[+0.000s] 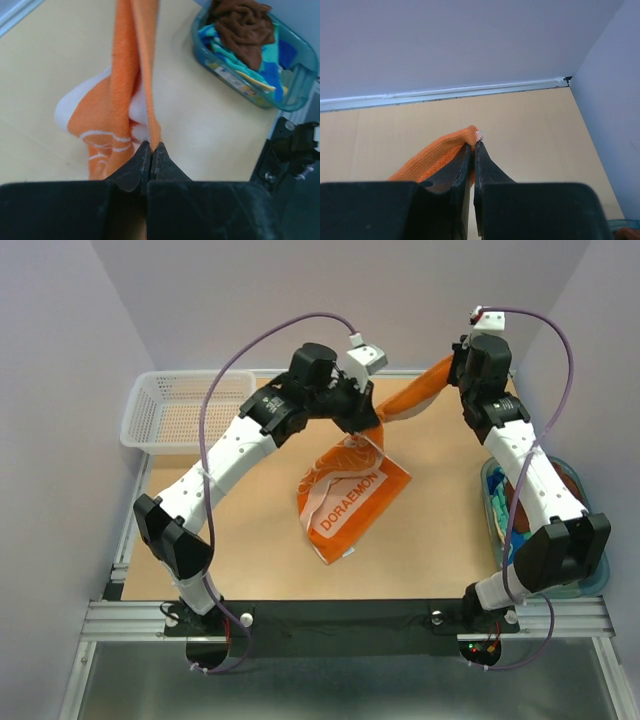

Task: Fold and stack the towels
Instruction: Flatten out the crumpled towel

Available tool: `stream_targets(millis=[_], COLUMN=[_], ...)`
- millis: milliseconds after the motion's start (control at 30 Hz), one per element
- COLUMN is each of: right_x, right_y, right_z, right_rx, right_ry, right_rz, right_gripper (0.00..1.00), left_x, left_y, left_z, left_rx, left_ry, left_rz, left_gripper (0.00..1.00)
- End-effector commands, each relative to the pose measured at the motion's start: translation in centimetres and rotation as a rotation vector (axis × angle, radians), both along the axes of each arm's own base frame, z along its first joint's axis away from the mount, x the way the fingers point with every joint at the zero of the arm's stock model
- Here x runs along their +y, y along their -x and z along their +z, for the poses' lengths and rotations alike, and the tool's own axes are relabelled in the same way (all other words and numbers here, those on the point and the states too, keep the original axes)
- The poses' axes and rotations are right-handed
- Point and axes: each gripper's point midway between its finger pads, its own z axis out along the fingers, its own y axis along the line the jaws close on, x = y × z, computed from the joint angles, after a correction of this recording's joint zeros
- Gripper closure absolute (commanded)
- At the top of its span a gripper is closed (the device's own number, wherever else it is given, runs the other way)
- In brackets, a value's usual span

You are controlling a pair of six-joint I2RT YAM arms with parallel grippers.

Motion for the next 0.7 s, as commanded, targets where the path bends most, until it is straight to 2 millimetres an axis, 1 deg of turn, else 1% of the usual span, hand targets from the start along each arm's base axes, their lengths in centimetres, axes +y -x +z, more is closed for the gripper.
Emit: stream_targets(millis=[0,33,67,100,133,167,233,267,300,333,367,400,433,500,533,567,600,633,667], right_x=[-0.3,-0.1,0.0,0.0,0.0,-0.3,-0.7,-0.9,-1.2,-1.3,-1.4,-1.3,-1.2,-1.1,-1.1,-1.1,-0.9,-0.8,-0.6], right_y=[1.2,1.3,1.4,1.6,1.6,1.8,2.0,2.1,2.3,2.3,2.4,2.4,2.5,2.7,2.8,2.9,3.0,3.1,3.4], right_z=[4.2,4.3,4.4,4.4,4.5,4.3,4.2,4.1,4.1,4.0,4.0,3.9,4.2,4.7,5.2,5.5,6.4,6.9,7.7], right_rx=[-0.097,-0.099,-0.102,-0.101,-0.102,-0.096,-0.089,-0.088,-0.085,-0.084,-0.085,-0.085,-0.091,-0.103,-0.114,-0.121,-0.139,-0.149,-0.167], right_ry=[-0.005,-0.008,-0.011,-0.004,0.002,0.01,0.037,0.042,0.05,0.051,0.051,0.045,0.041,0.03,0.028,0.028,0.027,0.028,0.031], right_rz=[0.034,0.042,0.051,0.055,0.054,0.043,0.029,0.02,0.006,0.001,-0.002,0.0,0.004,0.011,0.011,0.014,0.026,0.033,0.056], right_gripper=[0.99,0.99,0.99,0.99,0.99,0.99,0.99,0.99,0.99,0.99,0.99,0.99,0.99,0.99,0.99,0.99,1.0,0.99,1.0], left_x=[-4.3,-5.2,-6.9,-7.5,-7.6,-7.8,-7.0,-6.1,-5.2,-4.3,-2.7,-1.5,1.1,3.6,5.8,6.5,7.5,7.7,8.4], left_y=[6.4,7.5,10.7,12.3,14.0,16.1,17.4,17.2,15.8,14.3,11.8,10.2,6.6,3.5,1.4,0.7,-0.2,-0.1,-0.5], left_z=[3.9,3.3,1.9,1.3,1.0,0.8,1.0,2.3,1.3,1.2,1.0,0.9,1.2,2.0,2.4,3.1,5.3,7.0,9.7], left_rx=[0.002,0.021,0.067,0.074,0.086,0.102,0.066,0.006,0.001,-0.016,-0.027,-0.016,-0.011,-0.053,-0.092,-0.121,-0.19,-0.226,-0.284], left_ry=[0.097,0.087,0.061,0.047,0.03,0.023,0.021,0.036,0.009,-0.004,-0.035,-0.046,-0.06,-0.084,-0.125,-0.14,-0.147,-0.123,-0.093], left_rz=[-0.177,-0.213,-0.323,-0.385,-0.431,-0.488,-0.538,-0.508,-0.44,-0.366,-0.238,-0.174,-0.021,0.129,0.263,0.309,0.36,0.36,0.402], left_gripper=[1.0,1.0,1.0,1.0,1.0,1.0,1.0,1.0,1.0,1.0,1.0,1.0,1.0,1.0,1.0,1.0,1.0,1.0,1.0])
